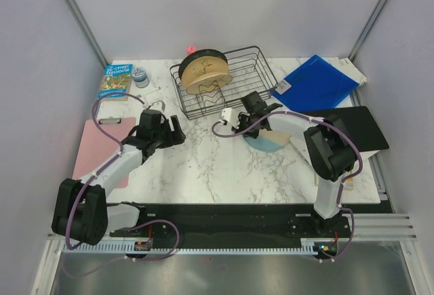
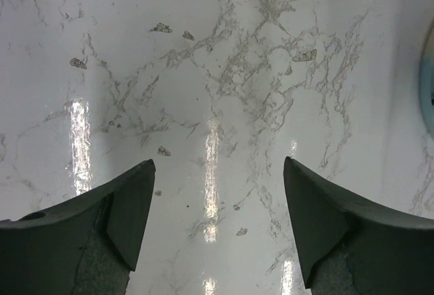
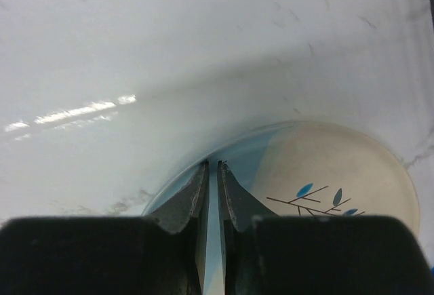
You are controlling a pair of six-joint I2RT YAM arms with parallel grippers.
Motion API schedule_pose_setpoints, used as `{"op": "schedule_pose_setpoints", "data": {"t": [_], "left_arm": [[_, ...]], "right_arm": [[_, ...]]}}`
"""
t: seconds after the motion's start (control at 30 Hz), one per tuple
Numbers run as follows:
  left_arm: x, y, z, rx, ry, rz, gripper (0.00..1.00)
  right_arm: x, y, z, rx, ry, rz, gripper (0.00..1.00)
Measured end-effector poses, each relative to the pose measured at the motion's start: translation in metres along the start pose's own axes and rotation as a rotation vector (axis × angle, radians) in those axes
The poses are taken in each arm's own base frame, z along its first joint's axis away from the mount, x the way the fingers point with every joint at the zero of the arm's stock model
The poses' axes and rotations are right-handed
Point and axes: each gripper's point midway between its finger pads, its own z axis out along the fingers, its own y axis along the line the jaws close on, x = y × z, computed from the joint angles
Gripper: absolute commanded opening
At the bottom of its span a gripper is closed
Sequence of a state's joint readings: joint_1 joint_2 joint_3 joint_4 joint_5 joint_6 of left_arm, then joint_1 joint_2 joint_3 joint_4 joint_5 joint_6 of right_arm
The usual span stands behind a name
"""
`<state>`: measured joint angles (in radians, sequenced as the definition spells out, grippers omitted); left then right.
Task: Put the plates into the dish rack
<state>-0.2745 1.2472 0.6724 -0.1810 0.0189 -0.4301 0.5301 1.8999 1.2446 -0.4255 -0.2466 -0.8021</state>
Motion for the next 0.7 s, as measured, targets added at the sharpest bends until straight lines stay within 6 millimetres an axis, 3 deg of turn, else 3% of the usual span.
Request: {"op": "schedule_pose_setpoints", "data": {"t": [0.2, 0.5, 0.6, 0.7], "left_arm": [[0.015, -0.001, -0.008, 0.043, 0.021, -0.044, 0.97], [0.055, 0.012, -0.013, 0.029, 0.136, -0.150, 0.99], [0.064, 0.018, -0.011, 0.009, 0.168, -0.178, 0.99], [0.070, 0.008, -0.007, 0.055, 0.204, -0.184, 0.98]], "right_arm": [[-0.049, 0.060, 0.015, -0.101, -0.039, -0.125, 0.18], [-0.136, 0.134, 0.045, -0.277, -0.148, -0.176, 0.19], [-0.144, 0.151, 0.045, -0.323, -0.161, -0.166, 0.29], [-0.145, 0.161, 0.041, -0.361, -0.165, -0.116, 0.41]]}}
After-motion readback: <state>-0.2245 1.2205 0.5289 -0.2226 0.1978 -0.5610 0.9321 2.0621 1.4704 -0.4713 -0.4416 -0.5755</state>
